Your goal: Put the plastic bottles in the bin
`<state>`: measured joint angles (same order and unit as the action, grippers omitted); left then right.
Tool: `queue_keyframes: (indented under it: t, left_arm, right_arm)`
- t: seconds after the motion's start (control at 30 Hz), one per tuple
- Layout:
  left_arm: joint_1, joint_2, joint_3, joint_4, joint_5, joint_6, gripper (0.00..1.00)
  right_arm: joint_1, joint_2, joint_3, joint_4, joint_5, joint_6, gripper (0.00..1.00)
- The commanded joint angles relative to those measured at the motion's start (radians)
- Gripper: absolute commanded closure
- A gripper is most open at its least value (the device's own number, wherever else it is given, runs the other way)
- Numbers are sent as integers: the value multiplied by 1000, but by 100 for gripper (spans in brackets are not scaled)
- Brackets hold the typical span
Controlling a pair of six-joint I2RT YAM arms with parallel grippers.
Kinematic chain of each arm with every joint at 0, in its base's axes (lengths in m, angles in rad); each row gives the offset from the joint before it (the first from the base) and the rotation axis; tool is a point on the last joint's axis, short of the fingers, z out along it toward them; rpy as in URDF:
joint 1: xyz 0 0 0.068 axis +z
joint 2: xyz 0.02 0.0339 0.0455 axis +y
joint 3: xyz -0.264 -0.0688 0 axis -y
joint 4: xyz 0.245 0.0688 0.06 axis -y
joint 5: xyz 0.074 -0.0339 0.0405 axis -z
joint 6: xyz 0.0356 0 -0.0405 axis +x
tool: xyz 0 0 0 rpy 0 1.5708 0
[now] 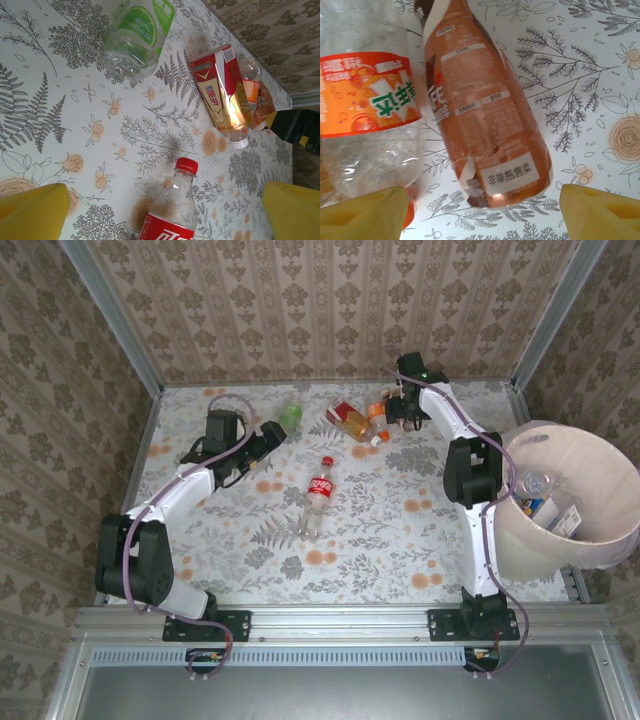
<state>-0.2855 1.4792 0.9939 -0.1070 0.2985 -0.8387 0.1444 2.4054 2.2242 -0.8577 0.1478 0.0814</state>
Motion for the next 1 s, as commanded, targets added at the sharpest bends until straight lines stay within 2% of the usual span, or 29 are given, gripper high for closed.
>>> queue_keyframes:
  t: [0.0,0.33,0.57,0.77,0.97]
  left_arm:
    - [7,-29,-8,-25,-17,-8,0]
    - [9,-7,10,-36,-19,-3,0]
    - [9,5,14,-34,-12,-3,0]
    - [9,8,5,-22,-5,-8,0]
    - [8,4,-10,-9,-2,-11,0]
  right_arm:
    - [-17,70,97,-102,-43,-35,21]
    - [-18,287,407,-256,-56,-71,23]
    - [-16,270,412,-268,-67,-71,38]
    - [-13,163,317,-245,-64,-70,44]
    - [-2,-39,3,-81,-83,-61,45]
